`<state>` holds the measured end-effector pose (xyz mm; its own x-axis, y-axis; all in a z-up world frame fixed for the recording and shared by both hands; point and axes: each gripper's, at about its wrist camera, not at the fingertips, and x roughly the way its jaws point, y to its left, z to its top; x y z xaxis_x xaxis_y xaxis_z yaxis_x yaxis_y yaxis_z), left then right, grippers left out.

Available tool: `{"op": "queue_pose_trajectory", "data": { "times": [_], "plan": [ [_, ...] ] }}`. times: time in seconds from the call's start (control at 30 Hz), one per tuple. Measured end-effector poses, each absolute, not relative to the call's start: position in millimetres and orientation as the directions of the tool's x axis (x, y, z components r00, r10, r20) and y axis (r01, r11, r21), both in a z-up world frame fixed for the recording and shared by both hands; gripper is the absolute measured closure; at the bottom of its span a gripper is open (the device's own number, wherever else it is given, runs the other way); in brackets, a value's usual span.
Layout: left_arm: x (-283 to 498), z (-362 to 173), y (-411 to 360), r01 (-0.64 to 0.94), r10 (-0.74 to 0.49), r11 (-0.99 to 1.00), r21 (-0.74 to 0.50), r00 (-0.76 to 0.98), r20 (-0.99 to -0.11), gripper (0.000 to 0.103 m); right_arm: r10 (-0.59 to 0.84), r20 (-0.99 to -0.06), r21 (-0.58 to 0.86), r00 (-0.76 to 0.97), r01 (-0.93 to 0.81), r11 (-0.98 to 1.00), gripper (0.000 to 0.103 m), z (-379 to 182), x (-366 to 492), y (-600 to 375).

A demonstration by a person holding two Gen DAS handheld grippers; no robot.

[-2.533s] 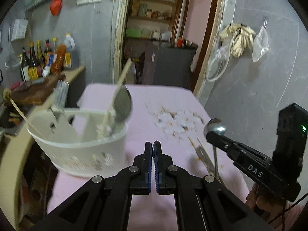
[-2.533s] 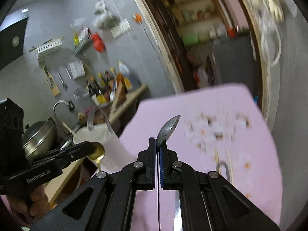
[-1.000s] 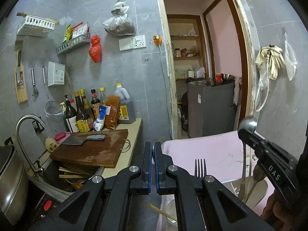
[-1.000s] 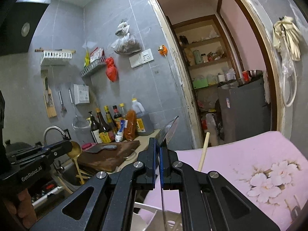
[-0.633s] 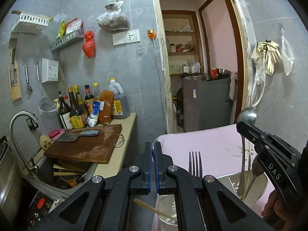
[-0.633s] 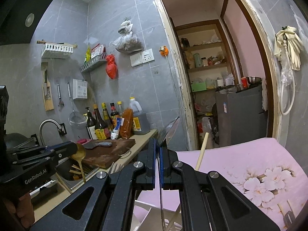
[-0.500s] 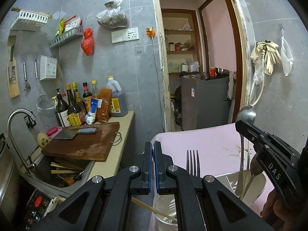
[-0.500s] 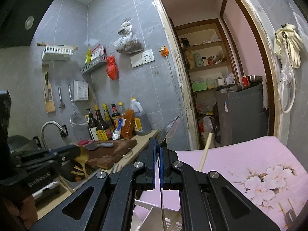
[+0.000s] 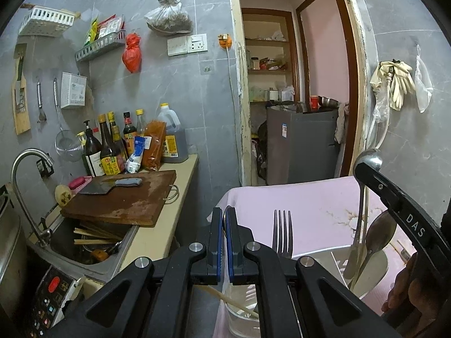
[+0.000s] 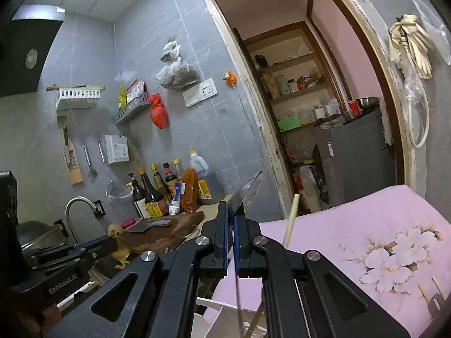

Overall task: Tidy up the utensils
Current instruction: 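Lift both spoons and carry them over the white caddy, then open both tools to drop the spoons into the caddy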

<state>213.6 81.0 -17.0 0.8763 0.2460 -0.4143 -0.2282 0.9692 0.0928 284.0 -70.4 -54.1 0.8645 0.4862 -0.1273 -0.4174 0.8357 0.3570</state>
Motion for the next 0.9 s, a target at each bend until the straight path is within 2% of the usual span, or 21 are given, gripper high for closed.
{"op": "queue_pose_trajectory", "data": {
  "times": [0.23,0.33,0.43,0.5,0.57,0.67,0.73,0.8,0.9],
  "plan": [
    [212.5,-18.9,79.4,-0.228,0.244,0.97,0.09,0.871,-0.426,0.099,0.488,-0.173,0.329,0.856,-0.416,0.848,0.099,-54.9,277.6,-70.9],
    [211.4,-19.6,81.8,-0.217,0.216,0.975,0.05,0.87,-0.442,0.097,0.492,-0.203,0.314,0.846,-0.42,0.852,0.096,-53.0,276.7,-72.1],
    [209.2,-19.0,87.3,-0.194,0.159,0.981,-0.03,0.877,-0.454,0.097,0.5,-0.217,0.316,0.839,-0.424,0.849,0.085,-51.3,273.7,-75.3],
    [208.6,-18.7,90.4,-0.18,0.123,0.98,-0.081,0.879,-0.461,0.095,0.5,-0.214,0.319,0.839,-0.424,0.848,0.073,-48.7,269.3,-78.2],
    [207.8,-18.2,93.3,-0.169,0.094,0.978,-0.123,0.88,-0.465,0.08,0.495,-0.209,0.316,0.843,-0.421,0.85,0.07,-44.8,264.6,-82.6],
    [203.6,-16.9,96.6,-0.163,0.064,0.97,-0.181,0.888,-0.455,0.064,0.481,-0.199,0.313,0.854,-0.409,0.857,0.067,-37.0,259.0,-91.5],
    [202.8,-15.5,96.2,-0.163,0.06,0.968,-0.19,0.889,-0.454,0.059,0.467,-0.192,0.31,0.863,-0.398,0.863,0.059,-32.2,254.5,-99.2],
    [202.3,-14.3,95.5,-0.162,0.061,0.969,-0.187,0.89,-0.452,0.053,0.447,-0.185,0.305,0.875,-0.381,0.873,0.046,-25.1,249.8,-109.4],
    [197.2,-9.0,86.4,-0.16,0.075,0.973,-0.165,0.898,-0.433,0.039,0.421,-0.181,0.281,0.889,-0.363,0.888,0.033,-14.2,244.6,-122.6]
  ]
}}
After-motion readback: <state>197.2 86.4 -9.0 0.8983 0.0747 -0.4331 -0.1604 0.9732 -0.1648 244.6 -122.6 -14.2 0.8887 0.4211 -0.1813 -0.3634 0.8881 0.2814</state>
